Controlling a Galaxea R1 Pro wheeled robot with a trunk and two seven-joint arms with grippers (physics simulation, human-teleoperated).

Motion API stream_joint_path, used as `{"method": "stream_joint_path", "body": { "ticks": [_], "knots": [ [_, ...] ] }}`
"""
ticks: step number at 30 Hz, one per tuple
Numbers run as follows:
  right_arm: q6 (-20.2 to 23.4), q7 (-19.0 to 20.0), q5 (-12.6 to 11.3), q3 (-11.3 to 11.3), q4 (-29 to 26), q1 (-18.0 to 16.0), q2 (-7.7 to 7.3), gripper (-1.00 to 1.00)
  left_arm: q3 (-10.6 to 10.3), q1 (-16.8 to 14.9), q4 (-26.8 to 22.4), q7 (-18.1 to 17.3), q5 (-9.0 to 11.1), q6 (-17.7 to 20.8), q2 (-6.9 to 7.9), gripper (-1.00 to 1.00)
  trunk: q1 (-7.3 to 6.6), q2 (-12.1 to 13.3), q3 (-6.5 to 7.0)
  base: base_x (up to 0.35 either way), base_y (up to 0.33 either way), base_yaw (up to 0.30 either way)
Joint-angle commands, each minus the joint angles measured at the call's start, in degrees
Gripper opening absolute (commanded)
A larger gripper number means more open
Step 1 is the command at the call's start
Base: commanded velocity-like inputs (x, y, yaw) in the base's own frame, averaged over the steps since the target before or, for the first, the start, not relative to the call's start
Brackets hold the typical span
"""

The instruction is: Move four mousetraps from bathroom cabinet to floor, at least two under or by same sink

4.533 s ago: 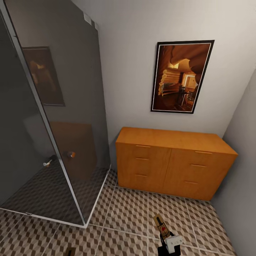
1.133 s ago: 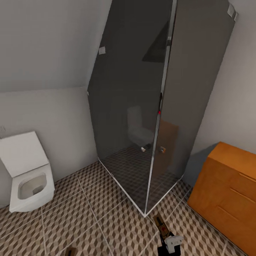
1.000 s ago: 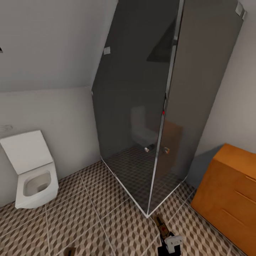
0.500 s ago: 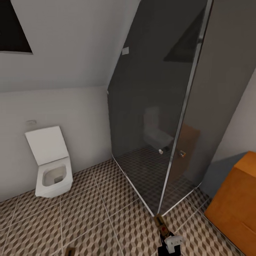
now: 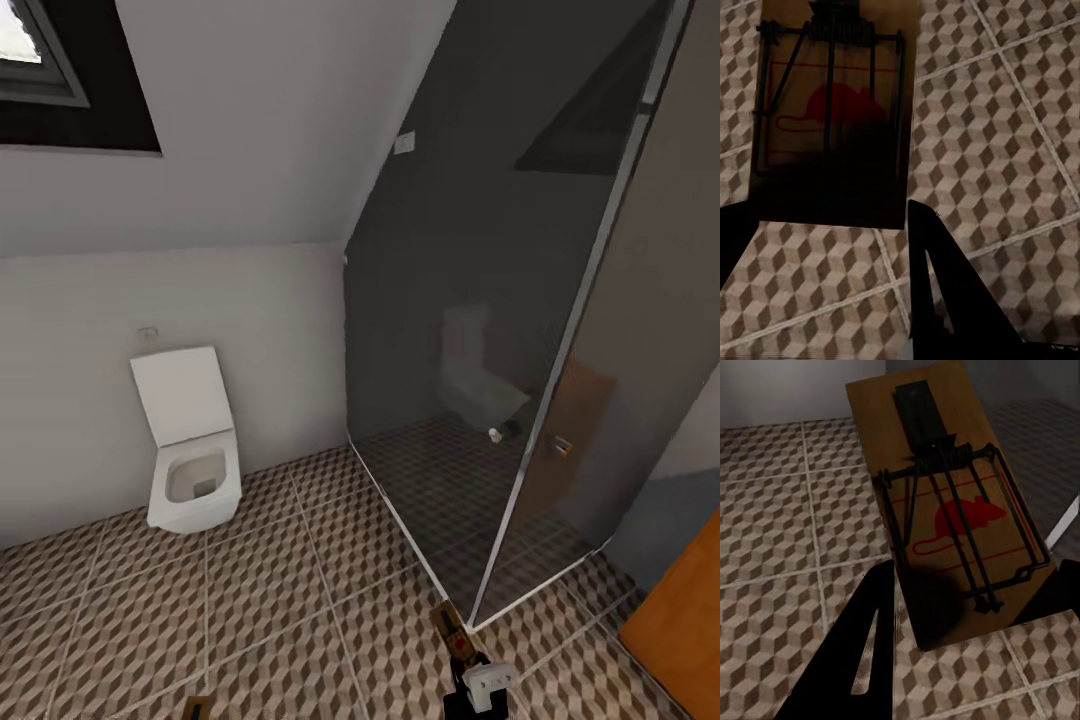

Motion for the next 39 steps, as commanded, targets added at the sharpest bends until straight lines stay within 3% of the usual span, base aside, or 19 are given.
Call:
{"method": "stream_joint_path", "body": {
  "ticks": [1,11,19,39],
  "knots": [
    [-0.1,-0.4,-0.3,0.5,0.0,0.0,0.01,-1.00,-0.5,-0.1,0.0,0.5,0.1,-0.1,0.02,-1.00,0.03,-0.1,-0.13,0.000,0.000,0.257],
    [-0.1,-0.4,-0.3,0.5,0.0,0.0,0.01,-1.00,-0.5,-0.1,0.8,0.5,0.1,-0.1,-0.04,-1.00,0.03,-0.1,-0.13,0.000,0.000,0.257],
    [-0.1,-0.4,-0.3,0.5,0.0,0.0,0.01,-1.00,-0.5,-0.1,1.5,0.5,0.1,-0.1,-1.21,-1.00,0.03,-0.1,-0.13,0.000,0.000,0.257],
    [-0.1,-0.4,-0.3,0.5,0.0,0.0,0.01,-1.00,-0.5,-0.1,1.6,0.5,0.1,-0.1,-1.30,-1.00,0.03,-0.1,-0.13,0.000,0.000,0.257]
  ]
}}
